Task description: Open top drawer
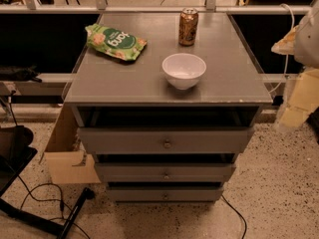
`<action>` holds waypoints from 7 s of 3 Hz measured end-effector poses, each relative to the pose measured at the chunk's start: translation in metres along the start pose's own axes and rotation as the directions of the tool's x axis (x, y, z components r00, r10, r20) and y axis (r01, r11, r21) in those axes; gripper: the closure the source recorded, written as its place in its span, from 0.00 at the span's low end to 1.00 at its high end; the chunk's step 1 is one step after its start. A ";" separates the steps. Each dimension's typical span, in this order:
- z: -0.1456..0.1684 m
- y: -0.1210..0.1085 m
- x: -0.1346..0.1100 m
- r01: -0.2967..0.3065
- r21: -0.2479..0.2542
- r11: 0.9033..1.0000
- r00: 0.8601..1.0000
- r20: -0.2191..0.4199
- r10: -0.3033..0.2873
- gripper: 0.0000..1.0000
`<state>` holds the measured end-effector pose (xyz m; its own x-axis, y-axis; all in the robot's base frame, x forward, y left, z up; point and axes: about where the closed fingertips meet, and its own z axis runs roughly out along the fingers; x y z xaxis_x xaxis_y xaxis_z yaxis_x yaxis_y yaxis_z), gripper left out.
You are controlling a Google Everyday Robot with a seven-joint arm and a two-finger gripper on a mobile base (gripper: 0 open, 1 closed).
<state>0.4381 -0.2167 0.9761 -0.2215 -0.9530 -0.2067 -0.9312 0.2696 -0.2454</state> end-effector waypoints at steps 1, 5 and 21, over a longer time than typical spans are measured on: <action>0.000 0.000 0.000 0.000 0.000 1.000 1.000 0.000 0.000 0.00; 0.216 0.083 0.028 0.016 -0.167 0.986 0.999 0.030 -0.011 0.00; 0.310 0.019 0.009 0.209 -0.165 0.964 0.971 -0.080 -0.225 1.00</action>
Offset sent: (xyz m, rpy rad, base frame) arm -0.0244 0.0033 -0.1002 0.0756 0.1185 -0.0363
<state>0.5080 -0.1770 0.6758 -0.0291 -0.9972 -0.0694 -0.9916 0.0375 -0.1238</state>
